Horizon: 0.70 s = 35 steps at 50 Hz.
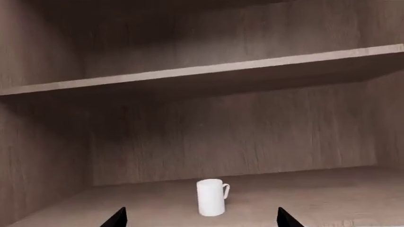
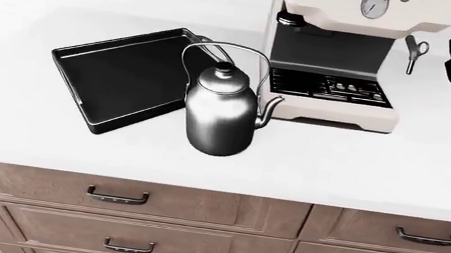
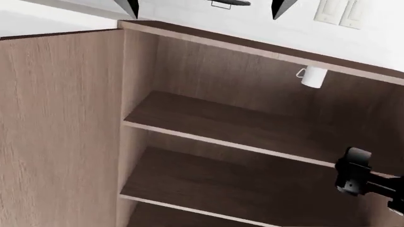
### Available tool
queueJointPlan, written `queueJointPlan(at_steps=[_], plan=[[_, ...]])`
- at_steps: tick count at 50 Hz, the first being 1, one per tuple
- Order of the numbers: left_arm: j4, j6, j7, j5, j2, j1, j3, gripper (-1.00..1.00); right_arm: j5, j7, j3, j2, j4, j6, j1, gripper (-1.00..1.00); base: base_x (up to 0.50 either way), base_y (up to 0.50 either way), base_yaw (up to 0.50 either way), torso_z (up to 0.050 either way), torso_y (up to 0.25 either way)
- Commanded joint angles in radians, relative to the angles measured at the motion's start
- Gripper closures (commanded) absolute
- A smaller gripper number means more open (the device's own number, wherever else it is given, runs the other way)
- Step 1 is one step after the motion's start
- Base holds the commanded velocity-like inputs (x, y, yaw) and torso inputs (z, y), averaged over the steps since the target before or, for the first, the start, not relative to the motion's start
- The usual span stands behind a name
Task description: Pick the kettle from the counter and place it on the tray. Then pick the mug from the cabinet and place it on the tray. Then close the cabinet doors.
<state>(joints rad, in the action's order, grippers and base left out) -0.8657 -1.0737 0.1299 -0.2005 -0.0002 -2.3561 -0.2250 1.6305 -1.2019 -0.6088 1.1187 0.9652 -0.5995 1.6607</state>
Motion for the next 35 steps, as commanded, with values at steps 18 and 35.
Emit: queueJointPlan(at_steps=[18,35], plan=[[0.003,-0.010,-0.016,0.023,0.000,0.000,-0.002,-1.00,0.032,-0.004,-0.009,0.003,0.006,-0.013,0.038,-1.00,0.50,0.00,0.00,0.000,0.001],[0.014,-0.018,-0.031,0.038,0.000,0.000,0.000,-1.00,0.030,0.002,0.003,0.019,0.012,0.000,0.019,-1.00,0.50,0.00,0.00,0.000,0.001]])
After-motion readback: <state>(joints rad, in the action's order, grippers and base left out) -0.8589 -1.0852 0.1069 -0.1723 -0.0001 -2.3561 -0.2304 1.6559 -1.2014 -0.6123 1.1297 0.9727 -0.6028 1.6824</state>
